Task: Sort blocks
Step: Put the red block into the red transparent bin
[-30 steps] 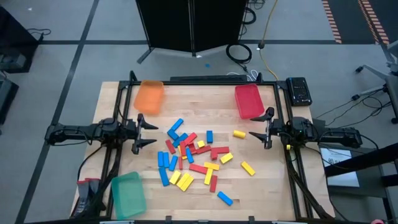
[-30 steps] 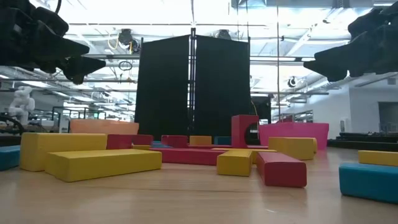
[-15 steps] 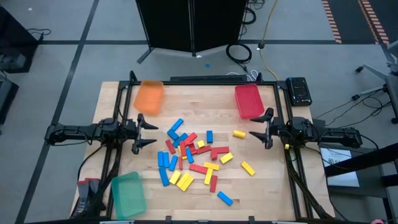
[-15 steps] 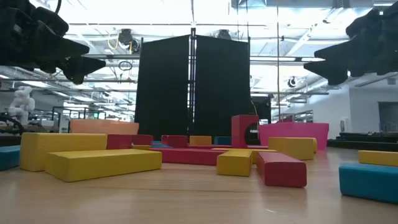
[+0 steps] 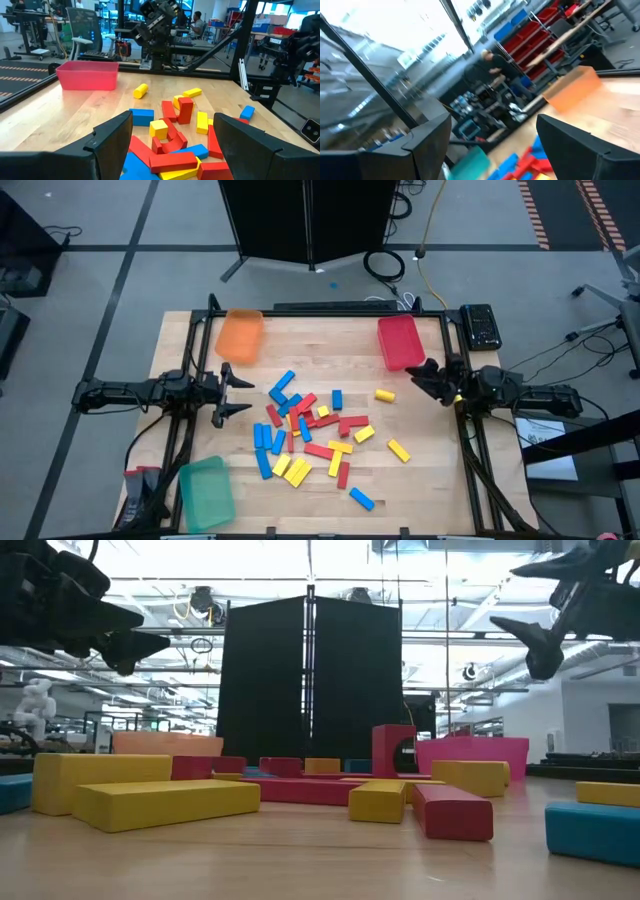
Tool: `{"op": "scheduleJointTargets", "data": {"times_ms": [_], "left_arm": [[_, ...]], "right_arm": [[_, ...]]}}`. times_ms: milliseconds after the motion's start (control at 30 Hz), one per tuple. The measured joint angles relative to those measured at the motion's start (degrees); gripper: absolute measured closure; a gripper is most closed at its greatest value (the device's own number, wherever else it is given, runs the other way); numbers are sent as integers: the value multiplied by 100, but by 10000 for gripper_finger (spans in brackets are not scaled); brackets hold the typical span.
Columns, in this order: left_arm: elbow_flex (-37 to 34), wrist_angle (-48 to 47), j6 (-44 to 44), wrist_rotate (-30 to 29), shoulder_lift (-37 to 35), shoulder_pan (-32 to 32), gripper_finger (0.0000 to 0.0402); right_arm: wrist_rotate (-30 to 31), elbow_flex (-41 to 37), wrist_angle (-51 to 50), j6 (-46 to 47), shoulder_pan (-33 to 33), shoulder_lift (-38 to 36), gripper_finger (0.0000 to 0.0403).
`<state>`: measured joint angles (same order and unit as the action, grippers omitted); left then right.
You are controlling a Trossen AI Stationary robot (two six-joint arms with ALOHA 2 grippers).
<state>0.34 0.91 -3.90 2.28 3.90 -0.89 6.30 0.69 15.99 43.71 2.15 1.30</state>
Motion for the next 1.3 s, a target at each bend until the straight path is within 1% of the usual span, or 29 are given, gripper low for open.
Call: {"op": "scheduleJointTargets", "data": {"times_ms": [33, 100, 167, 233, 267, 333, 400, 500, 633, 700, 900, 967, 1033, 1100, 1233, 1300], "left_arm": [[0, 0, -13, 0, -2, 0, 117], [1, 16, -21, -4, -2, 0, 117], [2, 263, -21, -8, 1, 0, 117], [1, 758, -79, -15, 0, 0, 117], [0, 1083, -278, 14, 0, 0, 117], [2, 1708, -1007, 65, -2, 0, 117], [2, 2356, -1451, -21, 0, -2, 117], [2, 3107, -1577, -92, -2, 0, 117], [0, 4001, -2042, -94, -2, 0, 117], [0, 4420, -2276, -100, -2, 0, 117], [0, 5204, -2276, -109, -2, 0, 117], [0, 5308, -2280, -112, 0, 0, 117], [0, 5523, -2277, -148, -1, 0, 117], [0, 5765, -2278, -183, -1, 0, 117], [2, 6259, -2395, -472, 0, 0, 117], [2, 6483, -2415, -764, 0, 0, 117]], "right_arm": [[56, 3, 73, 101, 0, 0, 110], [365, 9, 153, 379, 0, 0, 110], [687, 9, 258, 668, 0, 0, 110], [1007, 11, 378, 794, 0, 0, 110], [1145, 11, 416, 798, 0, 0, 110], [1417, 11, 468, 746, 0, 0, 110], [1691, 11, 529, 686, 0, 0, 110], [1904, 11, 423, 649, 4, 0, 110], [1882, 13, -13, 680, 7, 7, 110], [1885, 13, -28, 781, 7, 21, 110], [1885, 13, 68, 1014, 7, 17, 110], [1886, 13, 302, 1153, 7, 17, 110], [1886, 13, 645, 1041, 2, 17, 110], [1902, 13, 1095, 784, 3, 21, 110], [1923, 39, 2315, 77, 11, 22, 110], [1923, 254, 2554, -109, 11, 22, 110]]}}
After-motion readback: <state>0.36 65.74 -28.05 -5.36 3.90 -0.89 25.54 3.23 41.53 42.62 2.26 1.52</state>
